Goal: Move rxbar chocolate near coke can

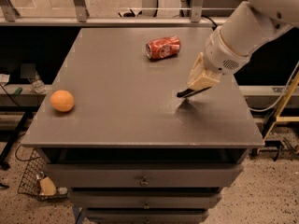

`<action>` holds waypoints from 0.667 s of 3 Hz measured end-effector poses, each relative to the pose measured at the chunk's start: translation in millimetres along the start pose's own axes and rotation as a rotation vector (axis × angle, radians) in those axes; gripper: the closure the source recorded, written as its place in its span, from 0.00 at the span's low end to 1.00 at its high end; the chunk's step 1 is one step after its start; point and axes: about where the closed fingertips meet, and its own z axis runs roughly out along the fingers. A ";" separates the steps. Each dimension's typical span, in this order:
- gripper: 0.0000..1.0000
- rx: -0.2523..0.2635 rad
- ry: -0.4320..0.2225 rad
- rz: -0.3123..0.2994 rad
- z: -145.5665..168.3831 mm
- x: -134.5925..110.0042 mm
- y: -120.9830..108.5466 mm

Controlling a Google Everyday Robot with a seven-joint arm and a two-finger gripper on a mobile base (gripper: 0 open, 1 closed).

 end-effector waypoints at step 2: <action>1.00 0.141 -0.074 -0.124 -6.3 -19.4 -74.7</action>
Offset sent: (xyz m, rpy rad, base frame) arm 0.1391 0.0150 0.0614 0.1304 -0.3543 0.1290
